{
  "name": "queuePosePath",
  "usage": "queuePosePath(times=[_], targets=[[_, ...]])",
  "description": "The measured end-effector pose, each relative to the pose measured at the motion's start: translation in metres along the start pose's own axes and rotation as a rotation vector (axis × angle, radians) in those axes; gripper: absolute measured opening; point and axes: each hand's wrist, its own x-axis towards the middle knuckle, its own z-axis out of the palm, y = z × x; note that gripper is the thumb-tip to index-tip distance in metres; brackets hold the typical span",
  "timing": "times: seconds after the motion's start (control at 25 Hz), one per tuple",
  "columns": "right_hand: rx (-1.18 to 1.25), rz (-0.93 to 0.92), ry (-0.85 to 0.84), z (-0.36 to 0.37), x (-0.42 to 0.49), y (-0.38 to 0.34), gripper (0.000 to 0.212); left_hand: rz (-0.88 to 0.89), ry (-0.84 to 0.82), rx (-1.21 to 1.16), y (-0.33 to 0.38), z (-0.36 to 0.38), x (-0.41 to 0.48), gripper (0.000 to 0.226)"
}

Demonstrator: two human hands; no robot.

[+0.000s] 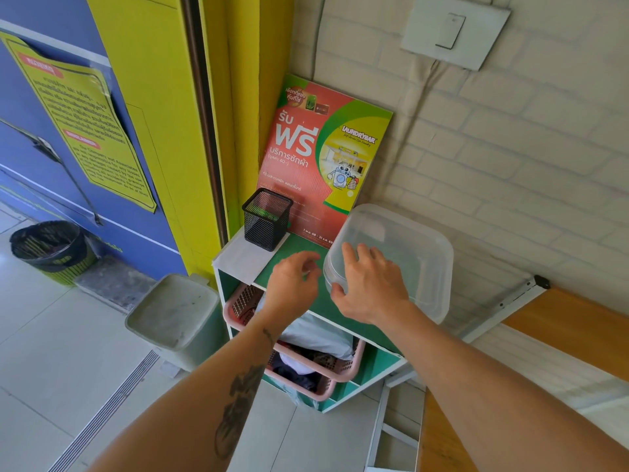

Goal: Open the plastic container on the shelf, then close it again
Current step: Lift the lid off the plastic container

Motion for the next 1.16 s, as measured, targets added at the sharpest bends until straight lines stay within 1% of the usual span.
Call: queuePosePath(times=[0.12, 0.2, 0.36, 0.52, 0.72, 0.88, 1.04, 1.16], targets=[[-0.035, -0.032, -0.028, -0.001, 0.001, 0.001, 0.077, -0.170, -0.007, -0.141, 0.008, 0.007, -0.006, 0.025], [-0.076, -0.056, -0.047, -0.002, 0.002, 0.000, 0.079, -0.229, -0.014, -0.211, 0.010, 0.007, -0.006, 0.025], [-0.160, -0.110, -0.064, -0.008, 0.004, -0.001, 0.080, -0.278, -0.045, -0.289, 0.014, 0.007, -0.002, 0.028], [-0.256, -0.194, -0.064, -0.014, 0.007, -0.001, 0.078, -0.376, -0.084, -0.413, 0.015, 0.007, 0.002, 0.034], [-0.307, -0.214, -0.073, -0.015, 0.006, 0.001, 0.079, -0.394, -0.124, -0.447, 0.016, 0.006, 0.003, 0.036], [-0.279, -0.201, -0.052, -0.015, 0.006, 0.003, 0.077, -0.414, -0.111, -0.456, 0.015, 0.006, 0.003, 0.037], [-0.184, -0.177, -0.005, -0.016, 0.005, 0.012, 0.074, -0.411, -0.132, -0.466, 0.016, 0.004, 0.002, 0.037], [-0.059, -0.169, 0.028, -0.024, 0.002, 0.018, 0.063, -0.420, -0.128, -0.470, 0.017, 0.004, 0.001, 0.035]])
